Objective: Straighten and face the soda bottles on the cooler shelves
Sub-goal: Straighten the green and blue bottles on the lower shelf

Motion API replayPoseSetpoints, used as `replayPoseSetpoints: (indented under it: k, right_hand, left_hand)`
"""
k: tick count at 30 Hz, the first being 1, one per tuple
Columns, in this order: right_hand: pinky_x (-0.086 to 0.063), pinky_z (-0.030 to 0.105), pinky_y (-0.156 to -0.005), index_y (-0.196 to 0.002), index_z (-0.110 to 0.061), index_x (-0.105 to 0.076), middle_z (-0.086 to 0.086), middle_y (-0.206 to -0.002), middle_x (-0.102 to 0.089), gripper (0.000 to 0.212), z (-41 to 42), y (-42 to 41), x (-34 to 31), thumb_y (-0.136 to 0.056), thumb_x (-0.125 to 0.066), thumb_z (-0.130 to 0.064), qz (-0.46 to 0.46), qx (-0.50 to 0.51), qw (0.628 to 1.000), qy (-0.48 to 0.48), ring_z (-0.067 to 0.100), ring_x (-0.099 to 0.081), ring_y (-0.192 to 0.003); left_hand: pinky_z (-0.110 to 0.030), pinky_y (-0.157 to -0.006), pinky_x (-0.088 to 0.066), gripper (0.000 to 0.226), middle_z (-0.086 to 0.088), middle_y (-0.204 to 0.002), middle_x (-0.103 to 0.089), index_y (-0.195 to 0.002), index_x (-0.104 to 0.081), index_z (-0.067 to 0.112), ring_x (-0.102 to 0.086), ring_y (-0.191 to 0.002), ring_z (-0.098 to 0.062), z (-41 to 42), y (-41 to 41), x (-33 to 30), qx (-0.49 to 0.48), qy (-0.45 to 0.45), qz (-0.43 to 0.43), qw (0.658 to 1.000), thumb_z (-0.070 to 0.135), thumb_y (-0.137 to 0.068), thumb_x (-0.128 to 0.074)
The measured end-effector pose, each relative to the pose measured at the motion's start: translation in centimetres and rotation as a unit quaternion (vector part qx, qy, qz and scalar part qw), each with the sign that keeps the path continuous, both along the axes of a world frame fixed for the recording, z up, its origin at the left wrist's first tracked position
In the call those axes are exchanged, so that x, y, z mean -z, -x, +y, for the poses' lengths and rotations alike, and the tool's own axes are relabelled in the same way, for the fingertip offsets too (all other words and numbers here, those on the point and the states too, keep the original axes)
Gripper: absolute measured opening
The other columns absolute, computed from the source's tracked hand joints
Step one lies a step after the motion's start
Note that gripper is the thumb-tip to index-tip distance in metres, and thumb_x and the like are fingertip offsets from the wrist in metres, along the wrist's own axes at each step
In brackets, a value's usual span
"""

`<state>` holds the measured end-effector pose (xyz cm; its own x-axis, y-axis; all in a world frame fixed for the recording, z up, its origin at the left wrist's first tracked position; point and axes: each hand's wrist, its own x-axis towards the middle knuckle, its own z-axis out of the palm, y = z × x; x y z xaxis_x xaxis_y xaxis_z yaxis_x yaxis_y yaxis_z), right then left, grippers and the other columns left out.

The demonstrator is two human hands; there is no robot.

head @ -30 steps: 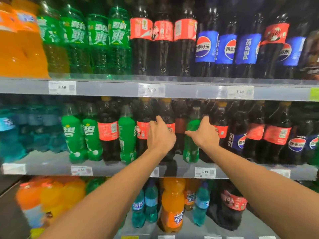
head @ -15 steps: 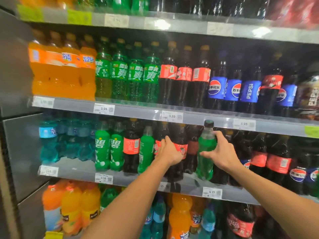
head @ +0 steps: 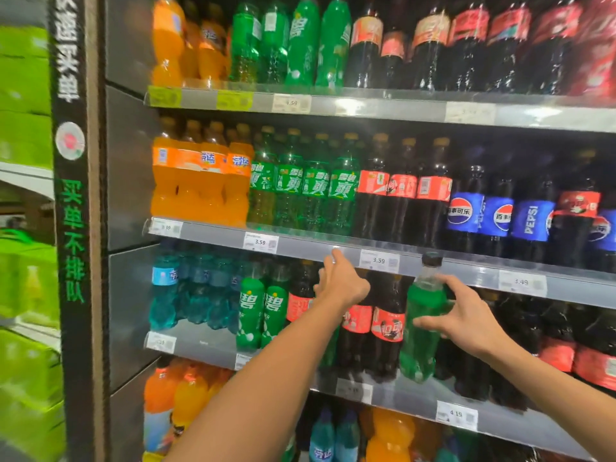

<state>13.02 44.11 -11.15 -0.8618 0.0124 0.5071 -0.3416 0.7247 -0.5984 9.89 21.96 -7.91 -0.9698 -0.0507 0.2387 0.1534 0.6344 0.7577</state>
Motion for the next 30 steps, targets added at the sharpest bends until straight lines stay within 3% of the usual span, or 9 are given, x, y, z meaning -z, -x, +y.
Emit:
replayPoseSetpoints:
  k: [5,12,15,18,20,22,24,28,30]
  right_hand:
    - [-0.064,0.042,-0.063,-0.121,-0.029,-0.057,-0.001,-0.098,-0.076,0.073,-2.3,-0.7,-0.1,-0.06,-0.095,-0.014,-0.017,-0.052,0.997,0.055,0.02,-0.076,-0.078]
    - [-0.057,0.024,-0.058,-0.123,-0.022,-0.057,-0.001,-0.097,-0.079,0.07,-7.3,-1.4,1.1,-0.064,-0.091,-0.004,-0.062,-0.125,0.986,0.09,0.011,-0.076,-0.08]
    - [-0.056,0.021,-0.056,-0.122,-0.019,-0.055,0.003,-0.097,-0.079,0.07,-10.3,-0.5,1.9,-0.065,-0.089,0.002,-0.076,-0.148,0.98,0.111,0.011,-0.077,-0.079]
    - [-0.057,0.021,-0.061,-0.126,-0.018,-0.054,0.003,-0.099,-0.078,0.073,-14.0,1.1,2.7,-0.065,-0.091,-0.002,-0.074,-0.153,0.979,0.114,0.013,-0.077,-0.083]
    - [-0.058,0.027,-0.064,-0.124,-0.018,-0.055,0.003,-0.095,-0.079,0.074,-16.9,2.4,3.4,-0.062,-0.093,-0.005,-0.068,-0.157,0.979,0.108,0.017,-0.077,-0.081]
    - [-0.06,0.034,-0.067,-0.121,-0.02,-0.056,0.003,-0.089,-0.079,0.075,-20.0,3.6,4.1,-0.058,-0.095,-0.008,-0.062,-0.16,0.979,0.108,0.019,-0.077,-0.079]
    - [-0.062,0.037,-0.071,-0.116,-0.023,-0.058,0.0,-0.087,-0.078,0.071,-23.3,4.8,4.9,-0.057,-0.095,-0.009,-0.055,-0.166,0.978,0.116,0.011,-0.076,-0.078]
    - [-0.062,0.034,-0.078,-0.12,-0.02,-0.054,-0.002,-0.097,-0.076,0.072,-28.9,6.7,6.1,-0.06,-0.094,-0.009,-0.048,-0.189,0.972,0.133,0.006,-0.075,-0.083]
    - [-0.062,0.028,-0.077,-0.121,-0.021,-0.053,-0.007,-0.099,-0.073,0.07,-31.3,7.6,6.6,-0.065,-0.092,-0.008,-0.049,-0.203,0.968,0.137,0.001,-0.072,-0.084]
  left_hand:
    - [-0.047,-0.114,-0.03,0.087,-0.011,-0.16,-0.015,-0.154,-0.006,0.005,-0.023,-0.144,-0.035,-1.3,-0.7,1.9,-0.005,0.018,-0.044,0.999,0.016,-0.086,-0.059]
    - [-0.05,-0.114,-0.03,0.088,-0.014,-0.158,-0.022,-0.153,-0.012,0.008,-0.027,-0.144,-0.035,-4.1,0.2,7.8,-0.009,-0.046,-0.108,0.993,0.018,-0.08,-0.06]
    - [-0.046,-0.111,-0.037,0.079,-0.018,-0.146,-0.042,-0.149,-0.023,0.006,-0.044,-0.133,-0.037,-6.5,0.6,9.3,-0.029,-0.079,-0.119,0.989,0.014,-0.08,-0.061]
    - [-0.041,-0.098,-0.05,0.079,-0.019,-0.123,-0.057,-0.145,-0.032,0.008,-0.059,-0.108,-0.033,-9.3,0.0,10.1,0.071,-0.103,-0.149,0.981,-0.005,-0.075,-0.066]
    - [-0.03,-0.097,-0.043,0.094,-0.016,-0.143,-0.046,-0.152,-0.022,0.01,-0.051,-0.124,-0.03,-11.3,-0.2,10.9,0.119,-0.087,-0.161,0.976,-0.008,-0.075,-0.072]
    - [-0.023,-0.102,-0.035,0.101,-0.008,-0.15,-0.037,-0.152,-0.021,0.01,-0.039,-0.137,-0.025,-13.1,0.2,11.9,0.114,-0.104,-0.132,0.979,0.006,-0.072,-0.081]
    - [-0.031,-0.11,-0.036,0.103,-0.003,-0.147,-0.041,-0.151,-0.027,0.011,-0.04,-0.137,-0.025,-15.2,0.8,12.8,0.059,-0.138,-0.083,0.985,0.017,-0.066,-0.086]
    - [-0.031,-0.087,-0.054,0.061,0.01,-0.097,-0.069,-0.107,-0.059,0.026,-0.066,-0.096,-0.016,-19.6,2.7,14.4,-0.032,-0.17,0.023,0.985,0.02,-0.055,-0.089]
    - [-0.038,-0.083,-0.056,0.062,0.004,-0.096,-0.067,-0.103,-0.061,0.027,-0.065,-0.094,-0.019,-21.5,4.1,15.1,-0.081,-0.14,0.053,0.985,0.033,-0.046,-0.086]
